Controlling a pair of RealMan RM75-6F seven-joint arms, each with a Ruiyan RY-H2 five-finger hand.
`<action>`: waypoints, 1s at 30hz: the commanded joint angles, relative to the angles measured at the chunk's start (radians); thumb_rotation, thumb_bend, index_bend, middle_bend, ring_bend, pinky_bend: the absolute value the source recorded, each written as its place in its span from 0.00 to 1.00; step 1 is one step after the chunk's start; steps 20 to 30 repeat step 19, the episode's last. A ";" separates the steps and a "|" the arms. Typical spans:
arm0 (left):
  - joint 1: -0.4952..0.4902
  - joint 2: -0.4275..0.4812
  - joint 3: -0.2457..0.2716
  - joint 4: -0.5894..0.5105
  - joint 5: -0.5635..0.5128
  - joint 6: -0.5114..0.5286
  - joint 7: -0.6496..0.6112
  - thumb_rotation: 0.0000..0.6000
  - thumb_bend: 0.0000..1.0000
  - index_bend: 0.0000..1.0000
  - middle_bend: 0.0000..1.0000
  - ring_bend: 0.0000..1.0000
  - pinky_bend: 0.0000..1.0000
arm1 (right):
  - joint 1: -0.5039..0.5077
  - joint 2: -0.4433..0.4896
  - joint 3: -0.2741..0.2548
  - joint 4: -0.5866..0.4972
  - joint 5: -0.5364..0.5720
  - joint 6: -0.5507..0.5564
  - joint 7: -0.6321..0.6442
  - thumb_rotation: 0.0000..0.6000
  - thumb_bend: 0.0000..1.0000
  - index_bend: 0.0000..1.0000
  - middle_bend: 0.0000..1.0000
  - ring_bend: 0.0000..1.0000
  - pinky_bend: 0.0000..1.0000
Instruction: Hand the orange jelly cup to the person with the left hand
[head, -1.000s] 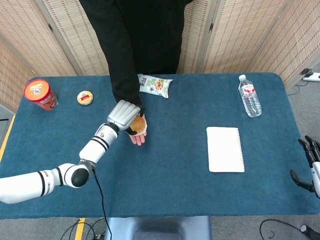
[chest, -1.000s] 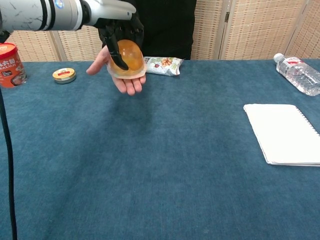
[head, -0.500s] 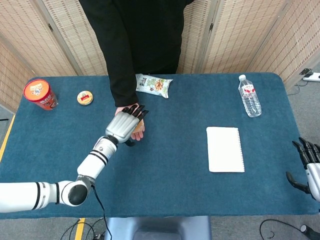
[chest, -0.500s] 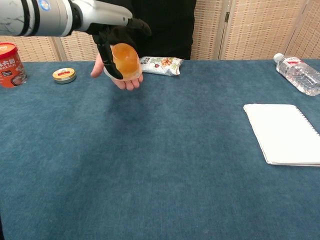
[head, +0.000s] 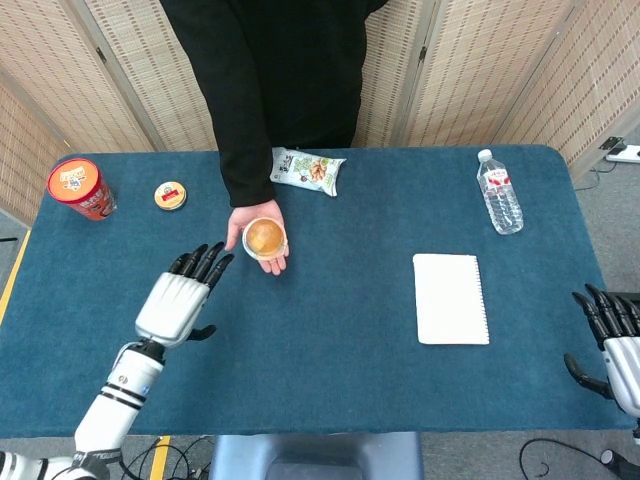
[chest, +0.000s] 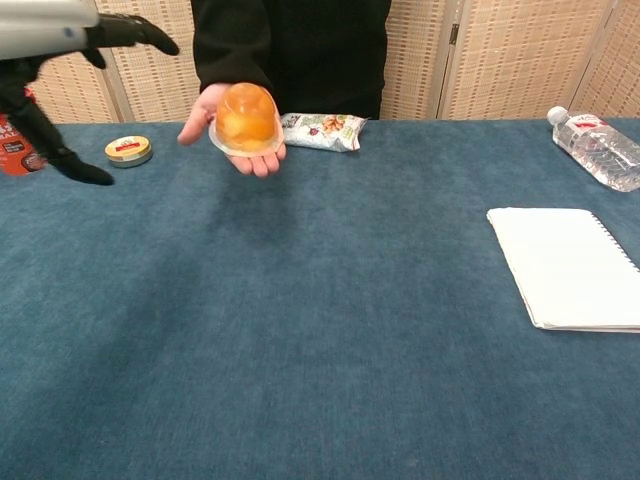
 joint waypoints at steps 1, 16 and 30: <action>0.350 0.016 0.231 0.257 0.438 0.268 -0.286 1.00 0.17 0.00 0.02 0.00 0.19 | 0.002 -0.018 0.000 -0.009 0.006 -0.006 -0.044 1.00 0.28 0.00 0.00 0.00 0.00; 0.615 -0.070 0.138 0.666 0.471 0.333 -0.671 1.00 0.17 0.00 0.02 0.00 0.19 | 0.038 -0.060 0.014 -0.042 0.080 -0.086 -0.179 1.00 0.28 0.00 0.00 0.00 0.00; 0.636 -0.074 0.111 0.681 0.449 0.308 -0.679 1.00 0.17 0.00 0.02 0.00 0.19 | 0.042 -0.062 0.018 -0.041 0.092 -0.092 -0.182 1.00 0.28 0.00 0.00 0.00 0.00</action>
